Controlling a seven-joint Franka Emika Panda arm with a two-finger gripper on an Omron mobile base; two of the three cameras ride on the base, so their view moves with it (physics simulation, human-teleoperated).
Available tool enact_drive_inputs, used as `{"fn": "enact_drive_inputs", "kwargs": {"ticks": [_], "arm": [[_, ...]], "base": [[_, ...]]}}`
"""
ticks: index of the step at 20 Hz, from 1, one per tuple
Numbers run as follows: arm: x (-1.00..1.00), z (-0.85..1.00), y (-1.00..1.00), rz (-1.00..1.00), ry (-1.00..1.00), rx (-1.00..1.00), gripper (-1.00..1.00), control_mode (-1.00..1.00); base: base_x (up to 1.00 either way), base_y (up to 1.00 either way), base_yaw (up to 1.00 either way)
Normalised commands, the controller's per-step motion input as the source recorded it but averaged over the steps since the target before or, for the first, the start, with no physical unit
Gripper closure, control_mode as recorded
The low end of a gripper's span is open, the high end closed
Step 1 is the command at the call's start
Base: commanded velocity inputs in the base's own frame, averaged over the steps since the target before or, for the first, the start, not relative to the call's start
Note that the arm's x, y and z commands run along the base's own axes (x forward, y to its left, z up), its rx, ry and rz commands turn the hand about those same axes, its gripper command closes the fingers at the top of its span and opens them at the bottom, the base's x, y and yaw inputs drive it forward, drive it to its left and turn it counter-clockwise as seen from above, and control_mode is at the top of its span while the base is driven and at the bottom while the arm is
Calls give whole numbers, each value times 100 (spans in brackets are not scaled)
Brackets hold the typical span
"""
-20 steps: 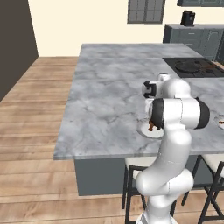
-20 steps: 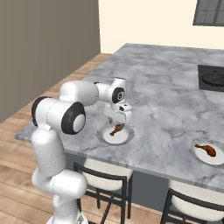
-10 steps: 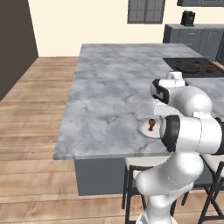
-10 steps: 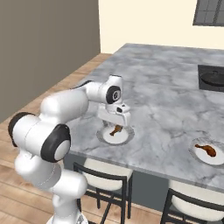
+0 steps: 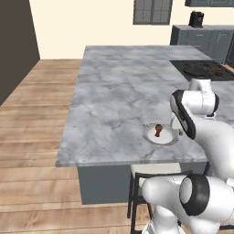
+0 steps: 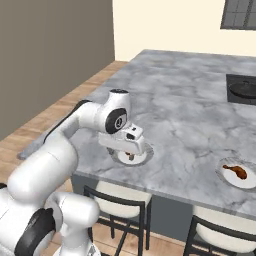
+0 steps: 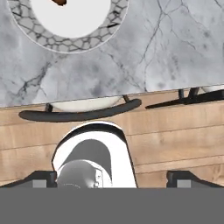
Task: Take the chicken drumsticks from the pan and place one on each plate on the dining counter.
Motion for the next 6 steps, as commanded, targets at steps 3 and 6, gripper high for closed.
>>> {"fn": "enact_drive_inputs", "kwargs": {"ticks": [3,6], "arm": [[-88,30,17,19,-7,0,-100,-100],[-71,26,24,19,0,0,-100,-100]], "base": [[0,0,0],[0,0,0]]}}
